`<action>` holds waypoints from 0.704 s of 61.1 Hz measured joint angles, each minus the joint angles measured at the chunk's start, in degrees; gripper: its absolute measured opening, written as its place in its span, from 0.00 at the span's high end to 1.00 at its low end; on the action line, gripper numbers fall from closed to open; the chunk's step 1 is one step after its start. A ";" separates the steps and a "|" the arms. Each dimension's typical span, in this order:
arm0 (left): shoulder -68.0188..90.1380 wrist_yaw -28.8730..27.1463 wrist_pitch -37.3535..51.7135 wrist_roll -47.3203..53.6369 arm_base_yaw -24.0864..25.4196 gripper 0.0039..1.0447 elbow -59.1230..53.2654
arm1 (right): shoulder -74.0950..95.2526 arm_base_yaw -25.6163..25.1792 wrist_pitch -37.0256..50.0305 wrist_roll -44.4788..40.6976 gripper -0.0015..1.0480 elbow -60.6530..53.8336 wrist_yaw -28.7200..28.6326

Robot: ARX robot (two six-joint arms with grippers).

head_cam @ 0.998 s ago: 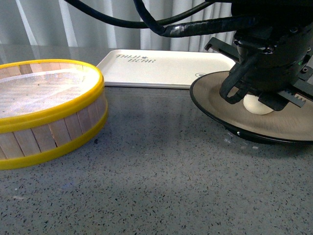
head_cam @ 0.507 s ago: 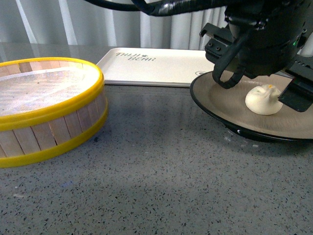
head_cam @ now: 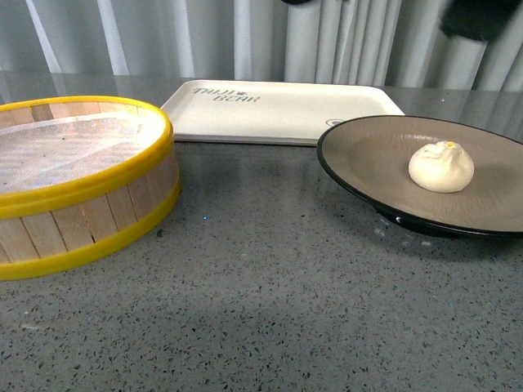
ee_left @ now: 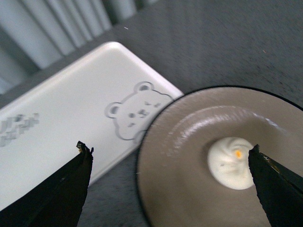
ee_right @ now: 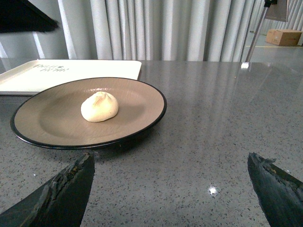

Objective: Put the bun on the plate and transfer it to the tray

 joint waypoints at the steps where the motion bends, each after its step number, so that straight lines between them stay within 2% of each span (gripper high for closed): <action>1: -1.81 0.00 0.68 0.00 0.85 0.06 -1.49 | 0.00 0.00 0.00 0.00 0.08 0.00 0.00; 15: -22.73 2.25 4.74 -0.37 13.09 0.06 -20.02 | 0.00 0.00 0.00 0.00 0.08 0.00 0.00; 22: -30.56 5.77 4.79 -0.44 19.32 0.06 -27.41 | 0.00 0.00 0.00 0.00 0.08 0.00 0.00; 26: -35.30 9.14 4.79 -0.61 24.96 0.06 -31.65 | 0.00 0.00 0.00 0.00 0.08 0.00 0.00; 31: -39.58 1.92 14.67 -5.60 29.29 0.18 -38.60 | 0.00 0.00 0.00 0.00 0.08 0.00 0.00; 33: -41.31 2.10 18.03 -7.48 31.01 0.23 -41.51 | 0.00 0.00 0.00 0.00 0.08 0.00 0.00; 37: -47.17 4.28 22.67 -10.80 36.13 0.40 -50.07 | 0.00 0.00 0.00 0.00 0.08 0.00 0.00; 43: -54.23 5.27 25.14 -12.11 36.83 0.65 -60.24 | 0.00 0.00 0.00 0.00 0.08 0.00 -0.04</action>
